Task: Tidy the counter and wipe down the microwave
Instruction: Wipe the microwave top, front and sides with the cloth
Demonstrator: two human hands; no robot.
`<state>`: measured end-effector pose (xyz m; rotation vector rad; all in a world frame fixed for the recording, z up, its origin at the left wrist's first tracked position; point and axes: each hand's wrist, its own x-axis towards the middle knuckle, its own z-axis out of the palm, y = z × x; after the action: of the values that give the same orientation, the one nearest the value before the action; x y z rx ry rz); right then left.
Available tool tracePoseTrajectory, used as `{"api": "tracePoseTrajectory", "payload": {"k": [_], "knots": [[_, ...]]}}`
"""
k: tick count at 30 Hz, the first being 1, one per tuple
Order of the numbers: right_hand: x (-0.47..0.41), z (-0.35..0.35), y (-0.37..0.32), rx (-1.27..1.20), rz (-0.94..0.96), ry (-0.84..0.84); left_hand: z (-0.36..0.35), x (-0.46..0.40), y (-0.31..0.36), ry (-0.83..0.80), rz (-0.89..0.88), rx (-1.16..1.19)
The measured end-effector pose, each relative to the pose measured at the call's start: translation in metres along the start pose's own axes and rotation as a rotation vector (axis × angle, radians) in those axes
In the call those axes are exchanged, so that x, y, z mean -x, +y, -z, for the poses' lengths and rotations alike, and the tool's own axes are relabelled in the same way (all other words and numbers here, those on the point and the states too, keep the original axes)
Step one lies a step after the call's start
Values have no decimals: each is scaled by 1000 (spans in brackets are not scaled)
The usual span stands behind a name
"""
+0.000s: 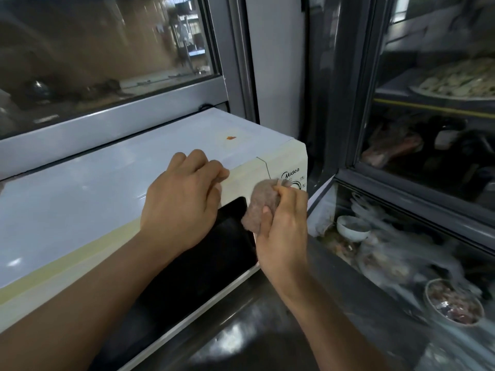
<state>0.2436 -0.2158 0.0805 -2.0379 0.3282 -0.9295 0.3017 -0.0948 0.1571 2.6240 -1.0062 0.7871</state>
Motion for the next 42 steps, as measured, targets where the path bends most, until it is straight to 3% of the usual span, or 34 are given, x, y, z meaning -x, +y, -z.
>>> {"api": "tracePoseTrajectory", "payload": {"k": [3, 14, 19, 22, 31, 36, 42], "knots": [[-18, 6, 6, 76, 81, 15, 0, 0, -1, -7, 4, -11], [-94, 37, 67, -82, -208, 6, 1, 0, 1, -17, 12, -7], [-68, 22, 51, 12, 80, 17, 1, 0, 2, -15, 4, -7], [-66, 23, 59, 33, 111, -11, 1, 1, 1, -16, -3, -12], [-90, 26, 112, -147, -138, -44, 1, 0, 2, -25, -3, -47], [-53, 2, 145, -133, -294, -57, 0, 0, 3, -6, -4, -64], [-47, -1, 108, -107, -124, 177, 1, -1, 4, 15, 8, -58]]}}
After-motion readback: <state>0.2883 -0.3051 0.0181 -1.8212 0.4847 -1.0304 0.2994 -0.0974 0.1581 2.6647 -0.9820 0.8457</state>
